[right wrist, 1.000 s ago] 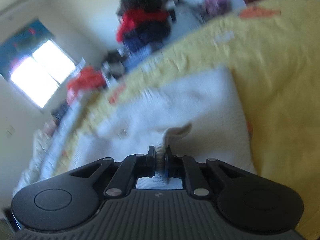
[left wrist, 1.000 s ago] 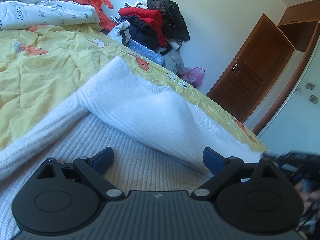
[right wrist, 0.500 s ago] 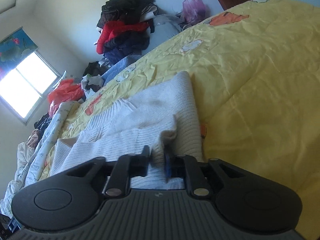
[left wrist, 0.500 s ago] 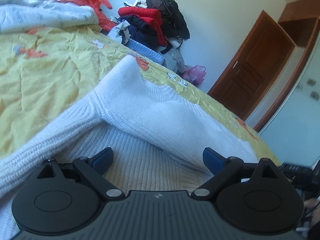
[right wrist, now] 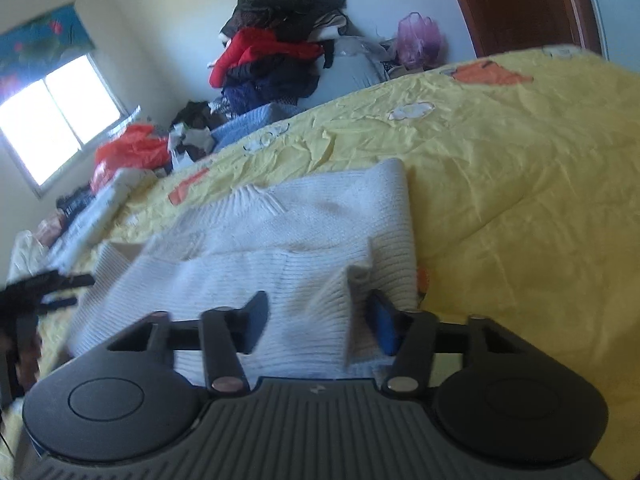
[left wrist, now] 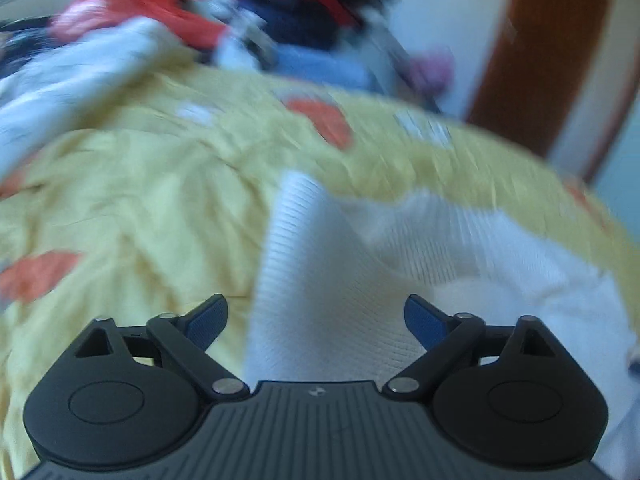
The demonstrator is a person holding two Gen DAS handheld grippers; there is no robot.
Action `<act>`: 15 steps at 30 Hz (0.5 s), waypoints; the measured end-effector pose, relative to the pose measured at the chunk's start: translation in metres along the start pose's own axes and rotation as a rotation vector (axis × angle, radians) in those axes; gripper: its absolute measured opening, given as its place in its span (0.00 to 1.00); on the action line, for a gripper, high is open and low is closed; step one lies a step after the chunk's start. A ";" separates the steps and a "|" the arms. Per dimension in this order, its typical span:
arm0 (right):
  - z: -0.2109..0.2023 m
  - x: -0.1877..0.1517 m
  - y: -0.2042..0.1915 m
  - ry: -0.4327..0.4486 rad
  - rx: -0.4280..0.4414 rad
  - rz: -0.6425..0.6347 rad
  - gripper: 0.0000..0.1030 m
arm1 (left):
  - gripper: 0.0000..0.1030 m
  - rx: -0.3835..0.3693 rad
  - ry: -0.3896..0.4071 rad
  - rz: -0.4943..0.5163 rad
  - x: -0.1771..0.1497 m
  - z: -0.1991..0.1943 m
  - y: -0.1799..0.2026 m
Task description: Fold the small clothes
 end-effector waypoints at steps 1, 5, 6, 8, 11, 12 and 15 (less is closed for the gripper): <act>0.000 0.000 0.001 -0.004 -0.009 -0.009 0.36 | 0.42 0.019 -0.021 0.028 0.000 0.008 0.003; -0.007 0.004 0.012 -0.015 -0.005 0.014 0.05 | 0.13 0.091 0.028 0.110 0.007 0.009 0.013; -0.011 0.006 0.011 -0.005 -0.002 0.015 0.06 | 0.13 0.122 0.067 0.126 0.009 0.005 0.013; -0.016 0.005 0.006 0.008 -0.006 -0.011 0.06 | 0.13 0.188 0.095 0.122 0.007 0.010 0.007; -0.001 -0.011 0.003 -0.025 -0.017 -0.050 0.06 | 0.13 0.212 0.131 0.153 -0.009 0.016 0.002; 0.000 -0.011 0.002 -0.012 -0.019 -0.048 0.08 | 0.13 0.233 0.147 0.188 -0.012 0.013 0.007; -0.001 -0.009 0.005 -0.016 -0.021 -0.002 0.14 | 0.21 0.283 0.202 0.241 -0.014 -0.001 0.015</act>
Point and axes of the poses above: each gripper's, at about its wrist camera, not at the fingertips, and z roughly the way its jaws point, y to its right, x to its top, the point moved 7 cm from there along z, roughly the way its jaws point, and after that the axes turned 3 degrees about -z, right-handed, at the moved point
